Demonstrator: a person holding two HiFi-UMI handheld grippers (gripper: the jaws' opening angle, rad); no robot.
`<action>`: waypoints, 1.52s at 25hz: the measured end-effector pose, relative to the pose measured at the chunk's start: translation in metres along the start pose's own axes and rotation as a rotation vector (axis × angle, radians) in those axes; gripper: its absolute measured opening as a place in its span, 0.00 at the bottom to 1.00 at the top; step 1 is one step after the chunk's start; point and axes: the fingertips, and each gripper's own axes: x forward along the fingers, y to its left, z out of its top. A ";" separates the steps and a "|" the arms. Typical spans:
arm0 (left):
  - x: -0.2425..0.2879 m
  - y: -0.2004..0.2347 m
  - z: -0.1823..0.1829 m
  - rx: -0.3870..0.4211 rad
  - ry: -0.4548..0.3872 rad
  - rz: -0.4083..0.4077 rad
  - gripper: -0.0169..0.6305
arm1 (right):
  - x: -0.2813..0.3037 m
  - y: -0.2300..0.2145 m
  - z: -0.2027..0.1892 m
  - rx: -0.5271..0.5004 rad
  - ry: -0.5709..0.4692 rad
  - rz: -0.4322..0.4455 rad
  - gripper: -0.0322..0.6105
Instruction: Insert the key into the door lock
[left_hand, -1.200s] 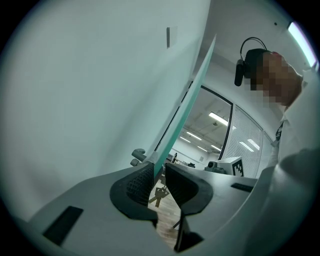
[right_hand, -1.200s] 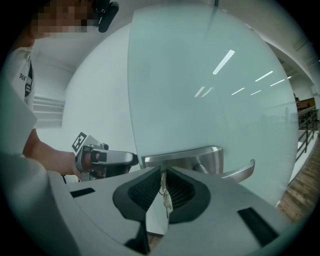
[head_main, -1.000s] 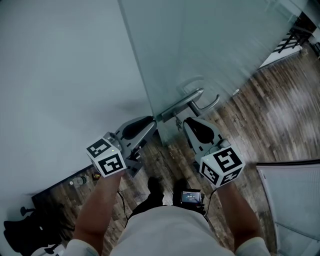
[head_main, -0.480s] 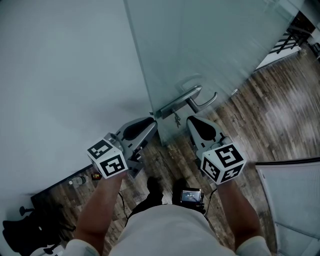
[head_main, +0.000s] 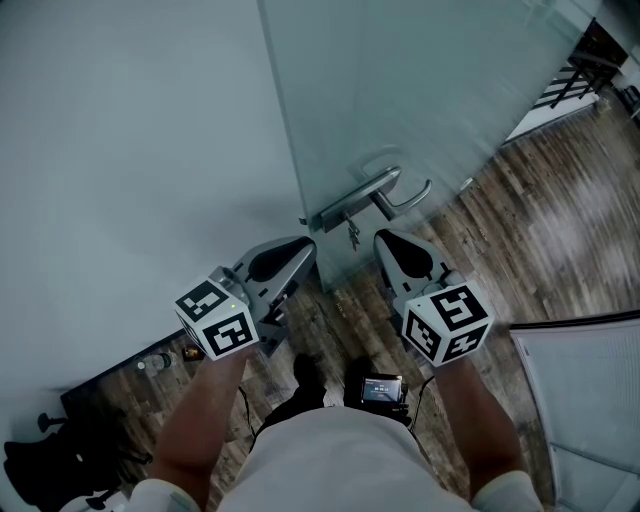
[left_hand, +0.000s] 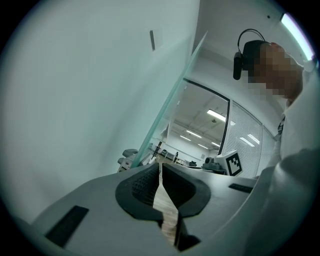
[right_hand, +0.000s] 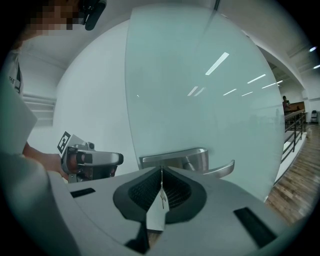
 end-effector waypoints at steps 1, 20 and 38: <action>0.000 -0.001 0.000 0.005 0.000 0.000 0.08 | 0.000 0.000 0.000 -0.001 0.000 -0.002 0.08; -0.006 -0.029 0.001 0.054 0.029 -0.012 0.05 | -0.023 0.007 0.013 -0.020 -0.039 -0.035 0.07; -0.016 -0.058 -0.001 0.077 0.028 -0.025 0.05 | -0.050 0.013 0.021 -0.024 -0.067 -0.060 0.07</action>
